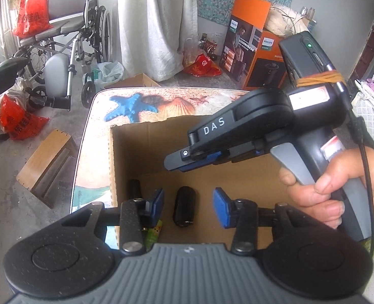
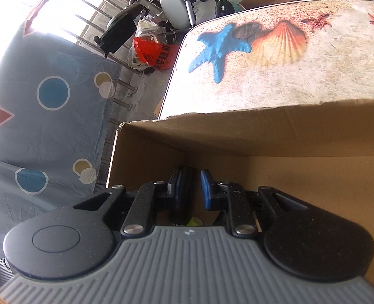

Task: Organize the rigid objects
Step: 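Lift the open right tool out of the box, then lower the right tool onto the pink cup rim and grasp it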

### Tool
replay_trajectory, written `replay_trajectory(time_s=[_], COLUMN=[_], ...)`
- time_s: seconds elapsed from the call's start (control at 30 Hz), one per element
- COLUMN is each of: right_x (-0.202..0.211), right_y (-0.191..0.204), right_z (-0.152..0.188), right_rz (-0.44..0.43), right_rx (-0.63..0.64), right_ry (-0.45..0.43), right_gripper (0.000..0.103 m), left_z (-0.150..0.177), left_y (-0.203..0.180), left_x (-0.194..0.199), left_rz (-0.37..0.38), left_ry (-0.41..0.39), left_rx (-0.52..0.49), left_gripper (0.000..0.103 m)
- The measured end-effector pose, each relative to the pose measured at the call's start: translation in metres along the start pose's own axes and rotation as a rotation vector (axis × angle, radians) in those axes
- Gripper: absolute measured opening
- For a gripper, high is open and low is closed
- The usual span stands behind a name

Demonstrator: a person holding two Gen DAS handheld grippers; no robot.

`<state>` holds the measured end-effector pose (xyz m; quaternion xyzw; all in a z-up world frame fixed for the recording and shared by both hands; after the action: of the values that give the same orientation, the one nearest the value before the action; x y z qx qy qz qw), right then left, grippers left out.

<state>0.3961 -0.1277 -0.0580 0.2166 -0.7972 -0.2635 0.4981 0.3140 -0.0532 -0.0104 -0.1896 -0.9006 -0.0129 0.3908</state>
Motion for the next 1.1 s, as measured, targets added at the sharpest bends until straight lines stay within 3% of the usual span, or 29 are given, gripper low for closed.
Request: replay_trajectory(time_s=[0.17,0.23,0.4,0.53,0.67,0.8,0.93,1.1], right_x=[0.076,0.112,0.204,0.241,0.233,0.204,0.177,0.146], right_y=[0.017,0.023,0.027,0.014,-0.012,-0.041,-0.054,-0.056], right_z=[0.022,0.038,0.101,0.171,0.234,0.27,0.279,0.266], right_rz=[-0.056,-0.08,-0.095,-0.046,0.036,0.142,0.224,0.218], right_rx=[0.047,0.079,0.158,0.203,0.2,0.198,0.246,0.273], right_ry=[-0.09,-0.129,-0.251,-0.308,-0.321,-0.328,-0.338,-0.306], right_gripper=[0.017,0.017,0.019,0.024,0.025,0.025,0.026,0.026], left_z=[0.001,0.007,0.043,0.094,0.147,0.185,0.197,0.206], left_y=[-0.013,-0.021,-0.048,-0.075,-0.101,-0.119,-0.123,-0.131], left_x=[0.056,0.084,0.131,0.135,0.11,0.07,0.041,0.023], left_rz=[0.051,0.082,0.147,0.188,0.178,0.115,0.048,-0.001], left_ry=[-0.104,-0.151,-0.212,-0.201,-0.138,-0.07,-0.026,0.002], left_rx=[-0.023,-0.042,-0.117,-0.15,-0.198,-0.254,-0.282,-0.319], left_gripper=[0.059,0.07,0.085,0.091,0.092,0.091,0.082,0.075])
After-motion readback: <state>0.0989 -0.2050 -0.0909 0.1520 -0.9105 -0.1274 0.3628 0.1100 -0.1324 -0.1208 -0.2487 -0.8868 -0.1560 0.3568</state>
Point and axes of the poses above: each gripper's, at about its wrist camera, not at the fingertips, and x roughly against the way its jaws point, y to its left, z to its underside, the point moved 9 cm from there along -x, roughly the way its jaws point, and after that the axes turned 5 degrees about -y, right-handed, at the moved point
